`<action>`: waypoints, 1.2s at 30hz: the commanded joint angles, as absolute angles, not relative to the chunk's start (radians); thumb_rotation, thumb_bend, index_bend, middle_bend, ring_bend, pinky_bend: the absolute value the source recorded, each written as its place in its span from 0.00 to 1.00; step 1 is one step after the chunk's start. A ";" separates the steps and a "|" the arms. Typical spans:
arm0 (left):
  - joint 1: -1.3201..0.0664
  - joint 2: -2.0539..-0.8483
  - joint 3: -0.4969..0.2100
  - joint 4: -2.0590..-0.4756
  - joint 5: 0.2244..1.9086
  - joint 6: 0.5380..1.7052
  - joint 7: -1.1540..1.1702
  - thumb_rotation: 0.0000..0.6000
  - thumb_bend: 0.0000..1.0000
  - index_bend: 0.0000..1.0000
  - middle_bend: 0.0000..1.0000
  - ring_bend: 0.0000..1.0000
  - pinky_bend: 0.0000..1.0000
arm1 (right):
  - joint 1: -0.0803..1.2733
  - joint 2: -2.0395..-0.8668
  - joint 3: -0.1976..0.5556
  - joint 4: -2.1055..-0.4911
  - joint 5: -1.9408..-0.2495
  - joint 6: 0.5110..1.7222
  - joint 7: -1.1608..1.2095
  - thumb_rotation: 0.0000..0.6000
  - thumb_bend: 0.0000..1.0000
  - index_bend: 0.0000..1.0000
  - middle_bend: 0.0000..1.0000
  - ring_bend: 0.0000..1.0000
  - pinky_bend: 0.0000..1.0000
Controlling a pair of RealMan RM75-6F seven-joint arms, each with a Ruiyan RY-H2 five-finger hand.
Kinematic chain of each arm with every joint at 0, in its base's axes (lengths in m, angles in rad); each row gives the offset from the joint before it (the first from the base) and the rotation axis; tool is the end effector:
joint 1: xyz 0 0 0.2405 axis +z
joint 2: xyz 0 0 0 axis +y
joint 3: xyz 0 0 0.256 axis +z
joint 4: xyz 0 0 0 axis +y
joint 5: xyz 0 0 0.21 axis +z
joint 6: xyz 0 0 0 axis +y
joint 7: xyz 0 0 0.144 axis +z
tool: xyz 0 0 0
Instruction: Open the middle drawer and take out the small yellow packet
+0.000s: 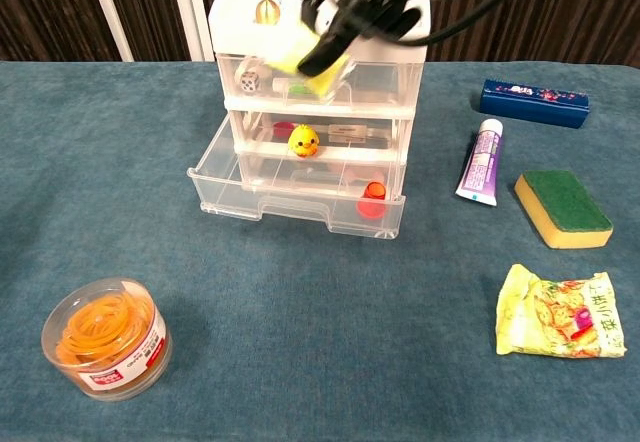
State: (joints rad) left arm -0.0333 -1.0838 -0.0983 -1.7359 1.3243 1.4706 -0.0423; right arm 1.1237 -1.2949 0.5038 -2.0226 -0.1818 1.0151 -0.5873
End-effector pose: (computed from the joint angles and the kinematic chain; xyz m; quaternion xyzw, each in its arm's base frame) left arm -0.3180 0.1712 0.1715 -0.4980 -0.4678 -0.3927 0.6155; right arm 0.0220 -0.3448 0.0549 0.6762 -0.5382 0.3924 0.3147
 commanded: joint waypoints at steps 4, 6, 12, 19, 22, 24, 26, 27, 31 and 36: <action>-0.033 -1.085 -0.098 -1.738 1.327 1.474 -0.037 1.00 0.46 0.05 0.03 0.03 0.00 | 1.022 -1.145 0.447 -2.130 -0.264 0.982 -0.525 1.00 0.32 0.63 1.00 1.00 1.00; -0.033 -1.085 -0.098 -1.739 1.327 1.475 -0.035 1.00 0.46 0.05 0.03 0.03 0.00 | 1.002 -1.119 0.414 -2.137 -0.286 0.968 -0.518 1.00 0.32 0.63 1.00 1.00 1.00; -0.034 -1.086 -0.099 -1.740 1.328 1.476 -0.031 1.00 0.46 0.05 0.03 0.03 0.00 | 0.962 -1.083 0.326 -2.113 -0.327 0.917 -0.487 1.00 0.32 0.63 1.00 1.00 1.00; -0.035 -1.087 -0.098 -1.739 1.330 1.475 -0.029 1.00 0.46 0.05 0.03 0.03 0.00 | 0.962 -1.118 0.232 -2.024 -0.333 0.871 -0.470 1.00 0.32 0.63 1.00 1.00 1.00; -0.035 -1.087 -0.098 -1.739 1.331 1.476 -0.028 1.00 0.46 0.05 0.03 0.03 0.00 | 0.975 -1.150 0.209 -1.978 -0.316 0.855 -0.463 1.00 0.32 0.63 1.00 1.00 1.00; -0.035 -1.087 -0.098 -1.739 1.330 1.476 -0.029 1.00 0.46 0.05 0.03 0.03 0.00 | 0.987 -1.177 0.188 -1.940 -0.302 0.846 -0.466 1.00 0.32 0.63 1.00 1.00 1.00; -0.035 -1.086 -0.099 -1.739 1.328 1.475 -0.030 1.00 0.46 0.05 0.03 0.03 0.00 | 0.999 -1.202 0.172 -1.906 -0.285 0.839 -0.470 1.00 0.32 0.63 1.00 1.00 1.00; -0.035 -1.086 -0.099 -1.739 1.327 1.474 -0.030 1.00 0.46 0.05 0.03 0.03 0.00 | 1.004 -1.214 0.164 -1.888 -0.275 0.835 -0.472 1.00 0.32 0.63 1.00 1.00 1.00; -0.035 -1.086 -0.099 -1.738 1.328 1.474 -0.031 1.00 0.46 0.05 0.03 0.03 0.00 | 1.028 -1.270 0.142 -1.807 -0.232 0.825 -0.475 1.00 0.32 0.63 1.00 1.00 1.00; -0.036 -1.087 -0.099 -1.737 1.326 1.472 -0.031 1.00 0.46 0.05 0.03 0.03 0.00 | 1.051 -1.306 0.124 -1.767 -0.208 0.820 -0.483 1.00 0.32 0.63 1.00 1.00 1.00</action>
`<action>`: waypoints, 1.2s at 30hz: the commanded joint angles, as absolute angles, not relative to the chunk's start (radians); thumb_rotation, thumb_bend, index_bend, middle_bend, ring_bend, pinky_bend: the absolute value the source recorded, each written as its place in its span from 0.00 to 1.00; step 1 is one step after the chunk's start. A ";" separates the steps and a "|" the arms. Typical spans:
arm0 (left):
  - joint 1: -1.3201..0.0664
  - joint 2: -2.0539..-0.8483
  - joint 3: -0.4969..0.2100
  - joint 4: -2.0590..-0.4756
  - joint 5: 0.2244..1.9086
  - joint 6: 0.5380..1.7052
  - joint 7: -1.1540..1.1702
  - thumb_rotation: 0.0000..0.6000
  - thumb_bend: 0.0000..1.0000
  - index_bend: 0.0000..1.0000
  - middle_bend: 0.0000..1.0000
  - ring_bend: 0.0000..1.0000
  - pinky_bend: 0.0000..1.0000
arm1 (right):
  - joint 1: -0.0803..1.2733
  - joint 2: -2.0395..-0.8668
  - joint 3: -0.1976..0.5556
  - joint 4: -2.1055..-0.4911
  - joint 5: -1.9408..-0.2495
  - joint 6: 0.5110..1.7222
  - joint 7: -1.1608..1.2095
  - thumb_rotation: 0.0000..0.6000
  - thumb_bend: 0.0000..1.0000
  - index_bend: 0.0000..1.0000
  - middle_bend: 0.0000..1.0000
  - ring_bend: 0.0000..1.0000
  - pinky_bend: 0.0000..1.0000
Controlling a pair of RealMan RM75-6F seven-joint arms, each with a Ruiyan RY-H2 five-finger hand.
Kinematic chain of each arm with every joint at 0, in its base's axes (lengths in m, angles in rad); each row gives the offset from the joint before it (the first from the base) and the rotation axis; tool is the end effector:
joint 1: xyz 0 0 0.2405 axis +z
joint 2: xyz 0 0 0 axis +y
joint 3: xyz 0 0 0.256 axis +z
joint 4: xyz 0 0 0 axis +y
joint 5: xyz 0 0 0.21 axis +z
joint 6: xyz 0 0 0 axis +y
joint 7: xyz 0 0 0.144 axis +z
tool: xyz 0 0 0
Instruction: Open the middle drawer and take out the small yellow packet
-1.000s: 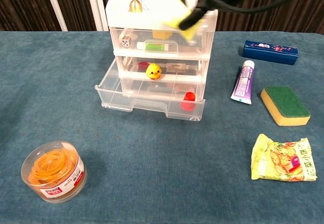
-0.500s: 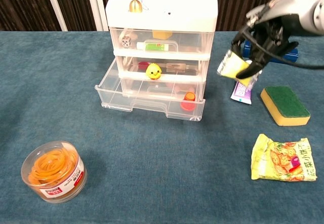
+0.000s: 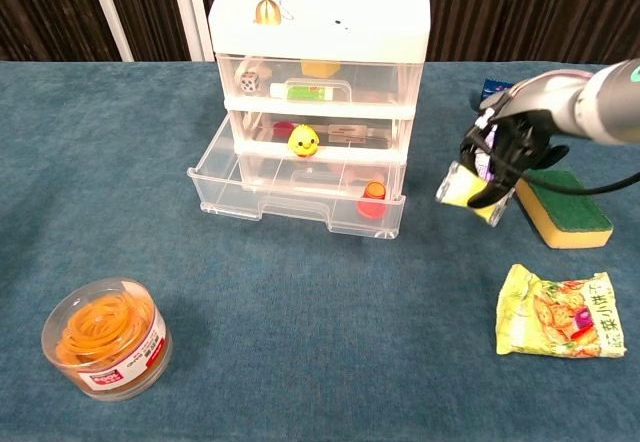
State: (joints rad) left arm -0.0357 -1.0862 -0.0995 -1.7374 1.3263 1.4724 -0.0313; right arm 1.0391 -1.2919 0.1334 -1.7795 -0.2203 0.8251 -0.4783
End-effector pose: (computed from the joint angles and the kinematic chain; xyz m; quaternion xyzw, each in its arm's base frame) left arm -0.3167 0.1723 0.1709 -0.5006 -0.4644 -0.3923 0.6163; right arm -0.1304 -0.3514 0.0170 0.6779 -0.5831 0.2220 0.3888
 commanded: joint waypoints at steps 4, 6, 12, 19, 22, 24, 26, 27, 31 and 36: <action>-0.036 -1.087 -0.099 -1.738 1.328 1.474 -0.029 1.00 0.46 0.05 0.03 0.03 0.00 | 1.073 -1.324 0.111 -1.748 -0.182 0.813 -0.495 1.00 0.24 0.50 1.00 1.00 1.00; -0.035 -1.086 -0.100 -1.738 1.327 1.474 -0.030 1.00 0.46 0.05 0.03 0.03 0.00 | 1.086 -1.325 0.100 -1.744 -0.163 0.801 -0.507 1.00 0.18 0.39 1.00 1.00 1.00; -0.036 -1.086 -0.099 -1.737 1.329 1.473 -0.031 1.00 0.46 0.05 0.03 0.03 0.00 | 1.100 -1.302 0.107 -1.757 -0.144 0.810 -0.490 1.00 0.11 0.29 0.99 1.00 1.00; -0.035 -1.086 -0.099 -1.737 1.330 1.475 -0.029 1.00 0.46 0.06 0.03 0.03 0.00 | 1.066 -1.183 0.133 -1.856 -0.193 0.856 -0.437 1.00 0.11 0.27 0.75 0.92 0.90; -0.035 -1.087 -0.098 -1.736 1.332 1.478 -0.027 1.00 0.46 0.06 0.03 0.03 0.00 | 1.041 -1.109 0.128 -1.923 -0.233 0.914 -0.435 1.00 0.11 0.25 0.64 0.83 0.77; -0.035 -1.089 -0.099 -1.735 1.334 1.479 -0.026 1.00 0.46 0.06 0.03 0.03 0.00 | 1.015 -1.054 0.122 -1.975 -0.270 0.972 -0.433 1.00 0.11 0.24 0.57 0.76 0.69; -0.036 -1.089 -0.099 -1.733 1.336 1.481 -0.022 1.00 0.46 0.06 0.03 0.03 0.00 | 0.979 -1.002 0.113 -2.028 -0.318 1.027 -0.424 1.00 0.10 0.21 0.48 0.67 0.57; -0.036 -1.090 -0.099 -1.733 1.338 1.483 -0.021 1.00 0.46 0.06 0.03 0.03 0.00 | 0.956 -0.975 0.107 -2.052 -0.345 1.060 -0.416 1.00 0.09 0.20 0.45 0.64 0.53; -0.034 -1.098 -0.104 -1.731 1.344 1.502 -0.010 1.00 0.46 0.06 0.03 0.03 0.00 | 0.853 -0.936 0.069 -2.107 -0.505 1.207 -0.386 1.00 0.08 0.05 0.25 0.43 0.41; -0.032 -1.098 -0.101 -1.735 1.348 1.506 0.006 1.00 0.46 0.06 0.03 0.02 0.00 | 0.664 -0.940 -0.005 -2.085 -0.829 1.326 -0.220 1.00 0.08 0.02 0.14 0.30 0.32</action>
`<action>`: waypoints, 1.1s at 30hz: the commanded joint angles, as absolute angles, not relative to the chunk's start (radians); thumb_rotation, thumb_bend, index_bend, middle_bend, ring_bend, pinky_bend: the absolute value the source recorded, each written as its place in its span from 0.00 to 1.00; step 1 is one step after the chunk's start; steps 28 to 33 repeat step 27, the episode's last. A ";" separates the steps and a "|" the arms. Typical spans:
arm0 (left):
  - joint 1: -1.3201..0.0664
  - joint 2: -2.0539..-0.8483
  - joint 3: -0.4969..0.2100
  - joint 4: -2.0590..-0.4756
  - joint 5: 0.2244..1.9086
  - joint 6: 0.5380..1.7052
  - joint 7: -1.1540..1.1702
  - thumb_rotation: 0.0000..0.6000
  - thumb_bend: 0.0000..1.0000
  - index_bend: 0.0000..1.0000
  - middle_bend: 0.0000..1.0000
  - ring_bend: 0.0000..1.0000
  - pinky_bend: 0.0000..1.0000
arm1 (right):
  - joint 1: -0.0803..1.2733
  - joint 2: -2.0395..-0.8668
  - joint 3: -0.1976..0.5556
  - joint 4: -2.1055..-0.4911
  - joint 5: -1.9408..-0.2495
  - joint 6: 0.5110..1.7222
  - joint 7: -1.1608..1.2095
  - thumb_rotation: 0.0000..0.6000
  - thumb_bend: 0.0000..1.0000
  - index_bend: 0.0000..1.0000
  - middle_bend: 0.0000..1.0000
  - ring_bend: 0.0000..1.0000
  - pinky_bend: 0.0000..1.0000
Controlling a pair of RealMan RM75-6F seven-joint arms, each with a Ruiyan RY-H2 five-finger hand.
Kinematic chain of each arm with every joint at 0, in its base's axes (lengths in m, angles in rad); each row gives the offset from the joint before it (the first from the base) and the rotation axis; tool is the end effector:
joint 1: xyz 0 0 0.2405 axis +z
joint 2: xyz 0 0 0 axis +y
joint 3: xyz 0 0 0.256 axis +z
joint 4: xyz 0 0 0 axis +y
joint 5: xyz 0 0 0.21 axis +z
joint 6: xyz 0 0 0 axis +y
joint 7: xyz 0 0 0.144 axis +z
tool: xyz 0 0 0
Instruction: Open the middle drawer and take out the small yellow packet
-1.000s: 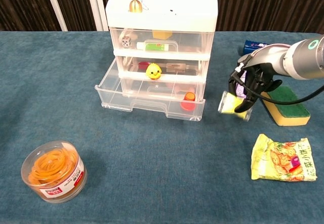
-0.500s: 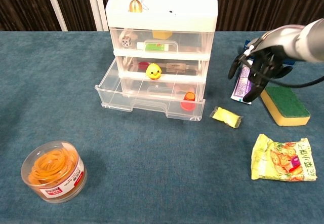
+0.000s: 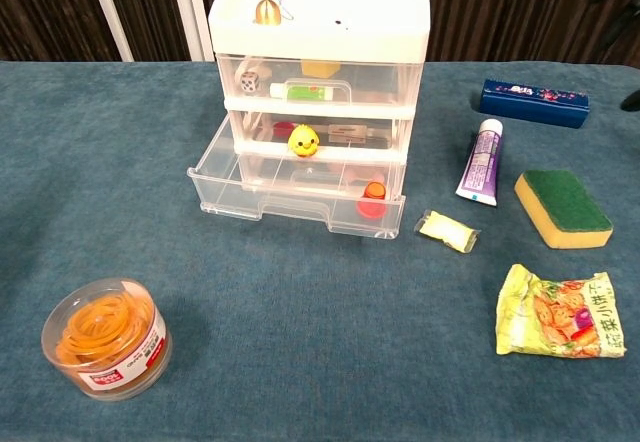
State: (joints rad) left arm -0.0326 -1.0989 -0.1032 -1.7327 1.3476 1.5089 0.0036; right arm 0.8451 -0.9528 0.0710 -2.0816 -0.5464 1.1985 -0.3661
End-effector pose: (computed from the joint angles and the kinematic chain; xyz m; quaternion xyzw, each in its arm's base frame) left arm -0.3125 0.1725 0.1720 -0.5055 -0.4420 -0.3972 0.6256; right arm -0.1634 -0.3194 0.1448 0.6187 -0.4907 0.3087 0.5303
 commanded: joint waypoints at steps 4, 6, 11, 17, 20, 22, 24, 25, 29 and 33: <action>-0.034 -1.090 -0.095 -1.743 1.356 1.499 0.010 1.00 0.46 0.06 0.02 0.00 0.00 | 0.531 -1.013 -0.071 -1.978 -1.033 1.496 -0.223 1.00 0.07 0.02 0.11 0.23 0.27; -0.035 -1.086 -0.091 -1.746 1.365 1.498 0.013 1.00 0.46 0.06 0.02 0.00 0.00 | 0.470 -1.067 -0.092 -1.916 -1.104 1.584 -0.245 1.00 0.06 0.02 0.11 0.23 0.26; -0.035 -1.075 -0.087 -1.758 1.363 1.492 0.022 1.00 0.46 0.06 0.01 0.00 0.00 | 0.357 -1.168 -0.130 -1.781 -1.215 1.718 -0.332 1.00 0.05 0.01 0.08 0.23 0.26; -0.035 -1.066 -0.087 -1.773 1.373 1.498 0.020 1.00 0.45 0.07 0.01 0.00 0.00 | 0.279 -1.241 -0.150 -1.699 -1.266 1.760 -0.393 1.00 0.05 0.01 0.08 0.23 0.25; -0.035 -1.064 -0.085 -1.775 1.384 1.503 0.023 1.00 0.45 0.07 0.01 0.00 0.00 | 0.262 -1.262 -0.153 -1.677 -1.277 1.739 -0.418 1.00 0.05 0.01 0.08 0.23 0.25; -0.036 -1.065 -0.084 -1.772 1.395 1.507 0.025 1.00 0.45 0.07 0.01 0.00 0.00 | 0.254 -1.271 -0.149 -1.669 -1.284 1.720 -0.424 1.00 0.05 0.01 0.08 0.23 0.25; -0.036 -1.065 -0.082 -1.766 1.405 1.511 0.024 1.00 0.45 0.07 0.01 0.00 0.00 | 0.249 -1.272 -0.143 -1.667 -1.292 1.700 -0.419 1.00 0.05 0.01 0.08 0.23 0.25; -0.036 -1.064 -0.081 -1.764 1.408 1.512 0.022 1.00 0.45 0.07 0.01 0.00 0.00 | 0.247 -1.271 -0.140 -1.666 -1.298 1.692 -0.416 1.00 0.05 0.01 0.08 0.23 0.25; -0.038 -1.065 -0.079 -1.756 1.416 1.511 0.014 1.00 0.45 0.07 0.01 0.00 0.00 | 0.243 -1.268 -0.132 -1.665 -1.310 1.682 -0.413 1.00 0.05 0.01 0.09 0.23 0.25; -0.038 -1.065 -0.079 -1.756 1.416 1.511 0.014 1.00 0.45 0.07 0.01 0.00 0.00 | 0.243 -1.268 -0.132 -1.665 -1.310 1.682 -0.413 1.00 0.05 0.01 0.09 0.23 0.25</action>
